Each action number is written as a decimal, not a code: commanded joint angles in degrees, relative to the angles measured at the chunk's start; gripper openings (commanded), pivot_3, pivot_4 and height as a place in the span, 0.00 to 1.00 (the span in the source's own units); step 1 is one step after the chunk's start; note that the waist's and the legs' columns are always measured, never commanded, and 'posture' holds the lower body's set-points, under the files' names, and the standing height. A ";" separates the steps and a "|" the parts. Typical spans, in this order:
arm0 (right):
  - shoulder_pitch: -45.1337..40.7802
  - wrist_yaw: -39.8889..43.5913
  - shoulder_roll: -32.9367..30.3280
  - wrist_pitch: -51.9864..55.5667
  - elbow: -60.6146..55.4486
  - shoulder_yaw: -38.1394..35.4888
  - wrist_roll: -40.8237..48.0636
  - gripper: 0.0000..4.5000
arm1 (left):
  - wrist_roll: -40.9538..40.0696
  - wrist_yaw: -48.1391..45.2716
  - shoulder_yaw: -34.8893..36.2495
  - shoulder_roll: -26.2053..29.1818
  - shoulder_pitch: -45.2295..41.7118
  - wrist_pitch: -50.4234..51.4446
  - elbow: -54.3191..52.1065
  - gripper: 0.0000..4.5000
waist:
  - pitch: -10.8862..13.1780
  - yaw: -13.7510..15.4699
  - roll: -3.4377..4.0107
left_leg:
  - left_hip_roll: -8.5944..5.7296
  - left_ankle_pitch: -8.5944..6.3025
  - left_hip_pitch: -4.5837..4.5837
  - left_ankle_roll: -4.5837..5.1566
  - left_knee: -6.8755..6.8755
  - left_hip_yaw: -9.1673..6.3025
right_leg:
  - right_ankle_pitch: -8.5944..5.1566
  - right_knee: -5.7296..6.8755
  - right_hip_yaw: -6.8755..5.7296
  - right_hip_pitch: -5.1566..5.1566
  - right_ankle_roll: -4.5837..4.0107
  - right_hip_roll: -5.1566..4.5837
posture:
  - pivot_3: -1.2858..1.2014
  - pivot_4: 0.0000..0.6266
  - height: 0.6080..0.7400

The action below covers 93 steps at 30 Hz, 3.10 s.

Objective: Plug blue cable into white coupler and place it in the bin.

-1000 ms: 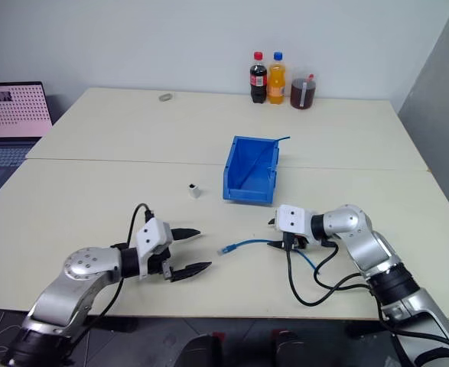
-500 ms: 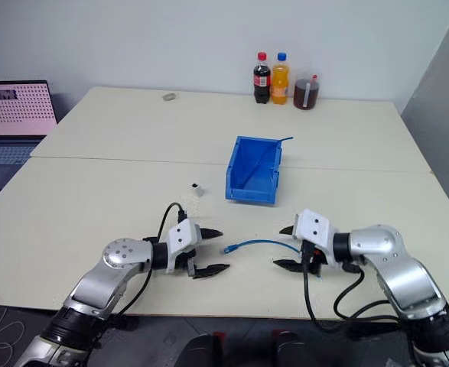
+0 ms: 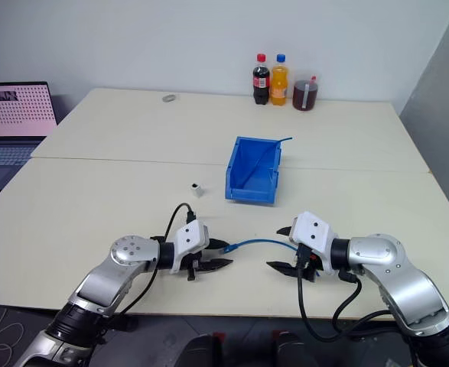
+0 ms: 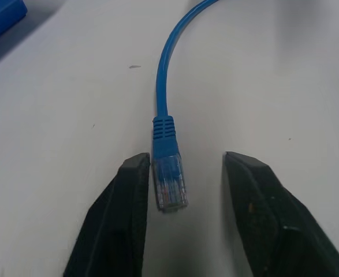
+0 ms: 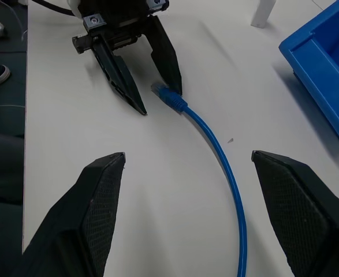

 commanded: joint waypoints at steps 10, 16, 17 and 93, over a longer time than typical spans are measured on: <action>2.40 -2.33 0.61 7.57 -6.66 -8.85 13.82 0.82 | -6.51 0.57 4.46 -2.21 -1.73 5.42 -0.85 0.05 | -0.01 -0.01 0.00 | 0.01 0.00 -0.02 0.00 0.00 -0.03 | 0.00 0.01 -0.04 0.01 -0.01 0.01 | 0.52 0.24 1.00; 6.79 -7.98 4.92 12.47 -10.64 -10.92 22.11 0.82 | -18.14 -1.60 8.36 -7.05 -4.85 13.10 -4.07 0.05 | 0.00 0.06 -0.02 | 0.00 0.00 -0.25 0.00 0.05 -0.21 | -0.01 -0.03 -0.27 -0.04 -0.01 0.01 | 0.52 0.24 1.00; 7.37 -9.07 5.55 12.71 -10.94 -10.78 22.57 0.82 | -19.31 -1.82 8.51 -7.35 -5.05 14.21 -4.55 0.05 | 0.00 0.03 -0.01 | 0.00 0.00 -0.28 0.00 0.05 -0.25 | -0.01 -0.05 -0.31 -0.05 -0.01 0.01 | 0.52 0.24 1.00; -2.06 -23.00 22.66 10.35 6.34 -8.53 43.20 0.02 | -31.15 6.29 22.29 2.44 11.68 21.16 -12.75 0.92 | 0.02 -1.03 0.02 | 0.07 0.01 -0.44 -0.02 -0.11 -0.56 | -0.15 -0.07 -0.67 -0.16 -0.29 0.00 | 0.52 0.24 1.00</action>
